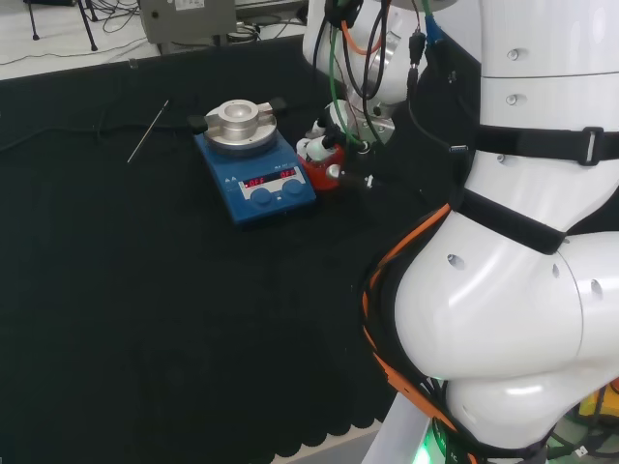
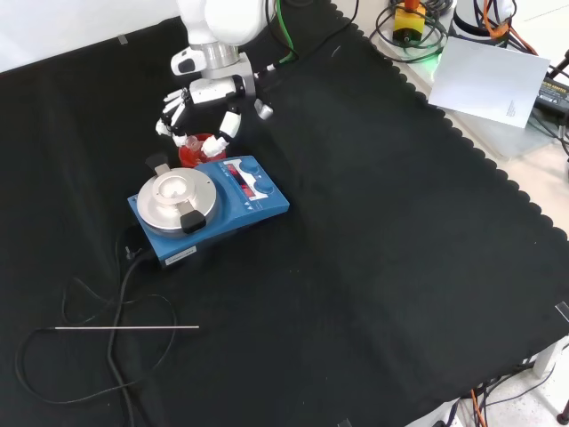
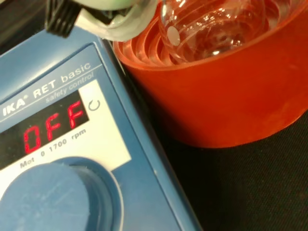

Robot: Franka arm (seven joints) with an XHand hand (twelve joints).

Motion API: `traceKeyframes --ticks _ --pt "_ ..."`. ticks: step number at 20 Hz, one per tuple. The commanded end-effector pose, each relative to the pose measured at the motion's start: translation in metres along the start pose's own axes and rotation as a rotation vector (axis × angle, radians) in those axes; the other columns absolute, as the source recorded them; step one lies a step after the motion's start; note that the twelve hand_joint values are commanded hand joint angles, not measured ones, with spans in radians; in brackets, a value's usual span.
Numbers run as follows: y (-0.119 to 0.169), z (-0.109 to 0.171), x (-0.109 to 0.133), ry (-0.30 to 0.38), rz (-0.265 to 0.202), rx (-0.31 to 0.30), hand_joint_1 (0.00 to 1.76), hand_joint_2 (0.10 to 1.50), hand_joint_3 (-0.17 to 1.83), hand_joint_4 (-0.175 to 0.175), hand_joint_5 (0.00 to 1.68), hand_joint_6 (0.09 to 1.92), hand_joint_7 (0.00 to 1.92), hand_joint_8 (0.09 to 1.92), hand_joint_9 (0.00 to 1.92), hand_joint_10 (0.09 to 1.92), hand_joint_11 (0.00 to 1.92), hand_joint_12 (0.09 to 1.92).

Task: Pick up the round-bottom flask.

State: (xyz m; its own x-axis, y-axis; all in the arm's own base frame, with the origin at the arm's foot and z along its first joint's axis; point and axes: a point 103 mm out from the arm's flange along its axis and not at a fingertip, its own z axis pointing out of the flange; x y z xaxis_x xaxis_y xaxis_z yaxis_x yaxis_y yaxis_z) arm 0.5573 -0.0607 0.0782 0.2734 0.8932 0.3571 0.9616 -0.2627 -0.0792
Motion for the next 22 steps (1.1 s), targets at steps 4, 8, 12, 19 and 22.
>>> traceKeyframes --ticks 4,8,12,19,22 --pt "-0.0011 -0.0011 -0.0004 0.015 0.002 -0.032 0.96 0.8 0.48 0.074 0.98 0.77 0.4 0.63 0.59 0.64 0.22 1.32" --pt "-0.0015 -0.0003 -0.0002 0.02 0.007 -0.03 1.04 0.99 0.16 0.17 1.06 0.87 0.42 0.64 0.61 0.63 0.25 1.32" --pt "-0.0016 0.0 -0.0015 0.022 0.01 -0.023 1.04 1.02 0.11 0.175 1.05 0.89 0.42 0.64 0.62 0.63 0.26 1.32" --pt "-0.001 0.0028 -0.002 0.024 0.006 0.005 0.95 0.94 0.06 -0.013 0.9 0.78 0.38 0.62 0.6 0.62 0.24 1.3" --pt "-0.0007 0.0042 -0.0008 0.022 0.0 0.014 0.94 0.84 0.21 -0.044 0.78 0.81 0.36 0.62 0.57 0.63 0.21 1.31"
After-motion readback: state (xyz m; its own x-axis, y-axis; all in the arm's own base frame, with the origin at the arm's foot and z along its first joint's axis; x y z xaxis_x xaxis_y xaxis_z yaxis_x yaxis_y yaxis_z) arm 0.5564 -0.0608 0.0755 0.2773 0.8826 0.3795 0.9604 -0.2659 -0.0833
